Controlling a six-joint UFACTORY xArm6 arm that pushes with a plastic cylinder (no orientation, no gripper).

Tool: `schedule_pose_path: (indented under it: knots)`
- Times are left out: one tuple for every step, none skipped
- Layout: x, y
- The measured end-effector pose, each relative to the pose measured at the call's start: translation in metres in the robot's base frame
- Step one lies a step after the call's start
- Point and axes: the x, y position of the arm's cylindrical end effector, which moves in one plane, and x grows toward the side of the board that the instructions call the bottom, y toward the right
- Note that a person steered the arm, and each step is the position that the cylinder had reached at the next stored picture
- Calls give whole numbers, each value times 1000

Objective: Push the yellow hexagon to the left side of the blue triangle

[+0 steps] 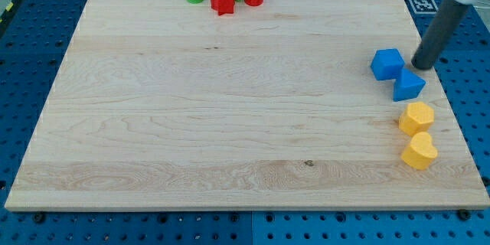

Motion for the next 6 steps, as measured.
schedule_pose_path:
  knots:
    - [49,2]
    - [91,3]
    - [107,-6]
    - [104,-42]
    - [87,-88]
    - [65,-112]
